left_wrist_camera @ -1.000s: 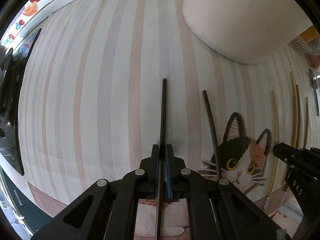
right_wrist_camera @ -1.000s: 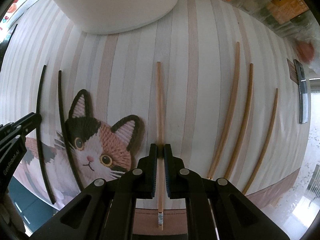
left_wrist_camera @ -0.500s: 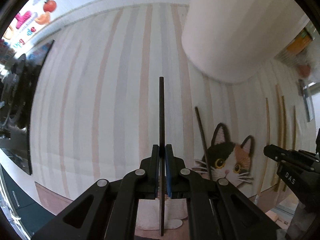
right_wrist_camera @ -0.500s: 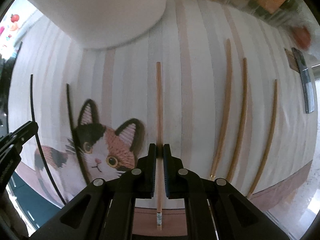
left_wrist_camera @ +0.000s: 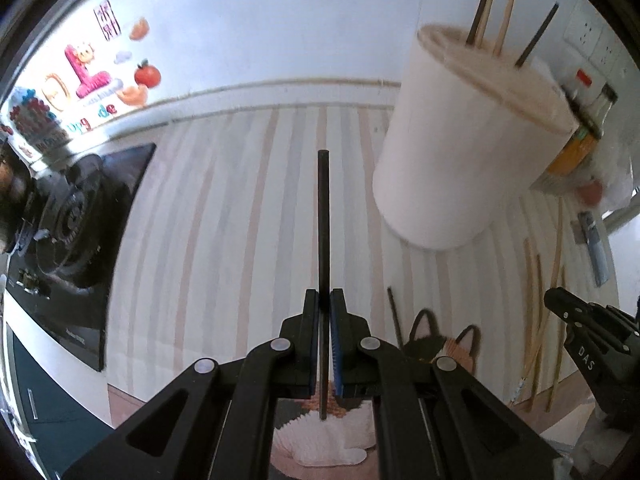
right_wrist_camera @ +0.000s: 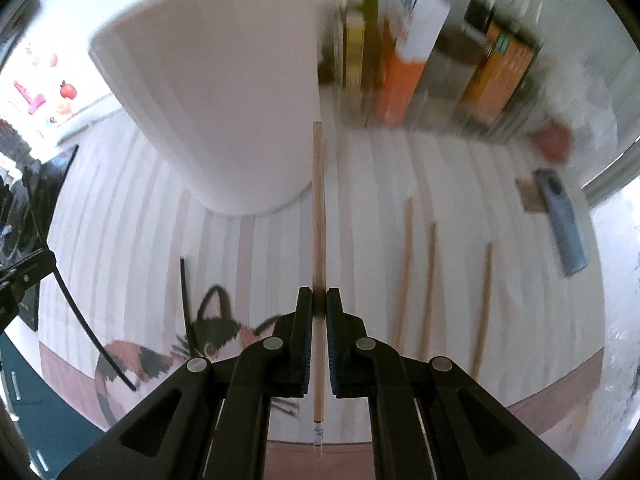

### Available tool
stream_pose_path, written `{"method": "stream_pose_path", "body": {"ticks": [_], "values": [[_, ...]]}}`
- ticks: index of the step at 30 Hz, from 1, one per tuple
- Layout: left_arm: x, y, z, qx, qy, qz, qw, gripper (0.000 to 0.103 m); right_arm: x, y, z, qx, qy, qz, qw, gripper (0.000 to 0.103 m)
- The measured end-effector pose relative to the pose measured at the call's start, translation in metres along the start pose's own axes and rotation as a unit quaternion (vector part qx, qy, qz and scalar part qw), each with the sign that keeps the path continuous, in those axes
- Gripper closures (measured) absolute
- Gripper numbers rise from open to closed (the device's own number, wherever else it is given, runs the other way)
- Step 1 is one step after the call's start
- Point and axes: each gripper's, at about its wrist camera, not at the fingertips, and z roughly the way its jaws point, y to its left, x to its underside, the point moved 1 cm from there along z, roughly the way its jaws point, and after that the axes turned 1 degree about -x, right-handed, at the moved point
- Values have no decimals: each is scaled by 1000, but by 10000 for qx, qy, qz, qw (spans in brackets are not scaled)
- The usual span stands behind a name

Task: Organize utensils
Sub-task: 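Lift both chopsticks and carry them up over the beige holder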

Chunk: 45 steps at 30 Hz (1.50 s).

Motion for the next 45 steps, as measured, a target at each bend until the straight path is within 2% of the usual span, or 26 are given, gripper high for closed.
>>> {"method": "stream_pose_path", "body": {"ticks": [7, 18, 24, 30, 33, 40, 45], "values": [[-19, -1, -18, -41, -372, -90, 9993, 100, -16, 3, -35, 73, -729, 84, 9973, 96], [-62, 6, -69, -116, -1237, -171, 9921, 101, -58, 0, -97, 22, -1911, 170, 9814, 96], [-86, 9, -107, -43, -1653, -192, 9861, 101, -87, -6, -131, -217, -2278, 294, 9730, 96], [-109, 9, -147, 395, -1810, -193, 9825, 101, -116, -20, -166, -999, -2307, 673, 9656, 96], [-119, 7, -166, 486, -1969, -164, 9791, 101, -127, -24, -184, -1210, -2417, 750, 9598, 96], [-142, -2, -195, 803, -2189, -58, 9724, 101, -159, -18, -216, -1258, -2828, 695, 9483, 96], [-162, -17, -198, 1047, -2218, 56, 9694, 101, -188, -9, -212, -1247, -2979, 697, 9438, 96]]}}
